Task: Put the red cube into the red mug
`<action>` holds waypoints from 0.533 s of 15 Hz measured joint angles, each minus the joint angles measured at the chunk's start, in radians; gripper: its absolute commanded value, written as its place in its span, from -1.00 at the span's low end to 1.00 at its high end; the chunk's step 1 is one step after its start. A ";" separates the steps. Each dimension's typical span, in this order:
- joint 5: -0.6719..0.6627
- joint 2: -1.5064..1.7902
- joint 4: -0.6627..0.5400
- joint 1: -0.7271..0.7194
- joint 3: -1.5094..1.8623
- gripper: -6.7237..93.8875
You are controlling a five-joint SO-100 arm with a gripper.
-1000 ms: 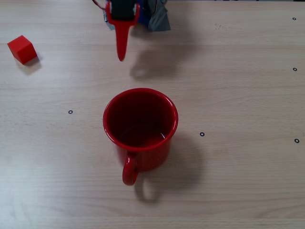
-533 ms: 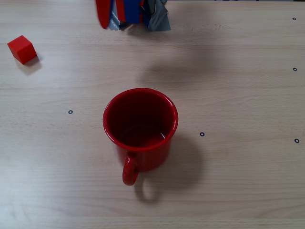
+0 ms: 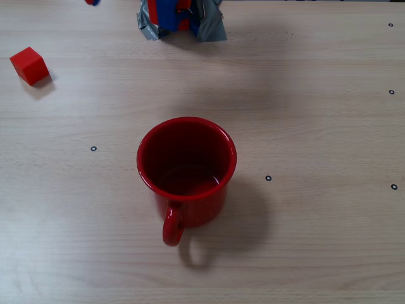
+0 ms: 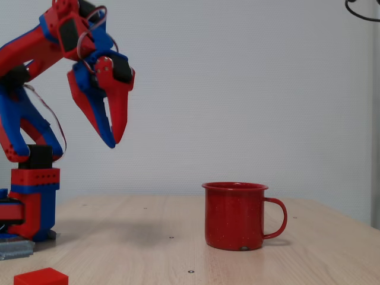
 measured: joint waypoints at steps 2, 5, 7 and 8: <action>-0.038 -0.043 0.083 0.080 -0.072 -0.87; -0.078 -0.143 0.155 0.190 -0.192 -0.87; -0.115 -0.247 0.152 0.299 -0.250 -0.87; -0.166 -0.330 0.121 0.348 -0.250 -0.87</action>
